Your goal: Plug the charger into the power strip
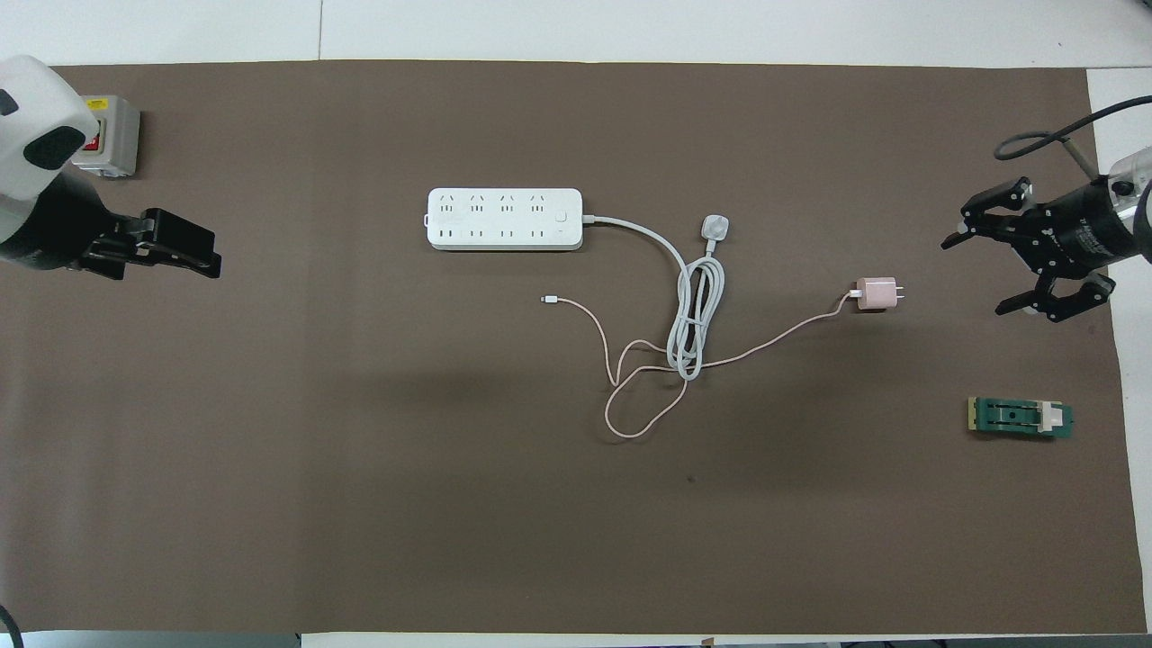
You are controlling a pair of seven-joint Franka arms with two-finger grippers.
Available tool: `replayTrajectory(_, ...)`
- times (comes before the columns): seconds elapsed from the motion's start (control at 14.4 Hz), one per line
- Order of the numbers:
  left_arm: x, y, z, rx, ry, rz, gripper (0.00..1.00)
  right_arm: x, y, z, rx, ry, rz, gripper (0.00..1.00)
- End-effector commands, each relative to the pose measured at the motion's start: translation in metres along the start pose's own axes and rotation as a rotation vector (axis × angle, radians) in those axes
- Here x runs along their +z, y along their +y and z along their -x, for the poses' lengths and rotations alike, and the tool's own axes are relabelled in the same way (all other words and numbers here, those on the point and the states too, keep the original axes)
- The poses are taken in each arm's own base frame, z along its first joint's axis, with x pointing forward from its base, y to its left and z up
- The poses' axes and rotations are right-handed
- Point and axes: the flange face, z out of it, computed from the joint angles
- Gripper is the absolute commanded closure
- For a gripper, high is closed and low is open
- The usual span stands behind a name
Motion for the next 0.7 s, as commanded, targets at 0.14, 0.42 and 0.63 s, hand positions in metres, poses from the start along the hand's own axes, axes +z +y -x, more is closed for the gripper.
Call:
replayTrajectory(0.14,0.004,-0.007,-0.017,0.038,0.01,0.278,0.0,0.041,0.019,-0.056,0.164,-0.119,-0.054,0.0)
replayTrajectory(0.42,0.011,0.004,-0.024,0.027,0.001,0.415,0.0,0.082,0.027,-0.081,0.241,-0.217,-0.037,0.0)
replayTrajectory(0.63,0.012,0.014,-0.027,0.023,-0.01,0.549,0.0,0.086,0.028,-0.087,0.279,-0.257,-0.086,0.0)
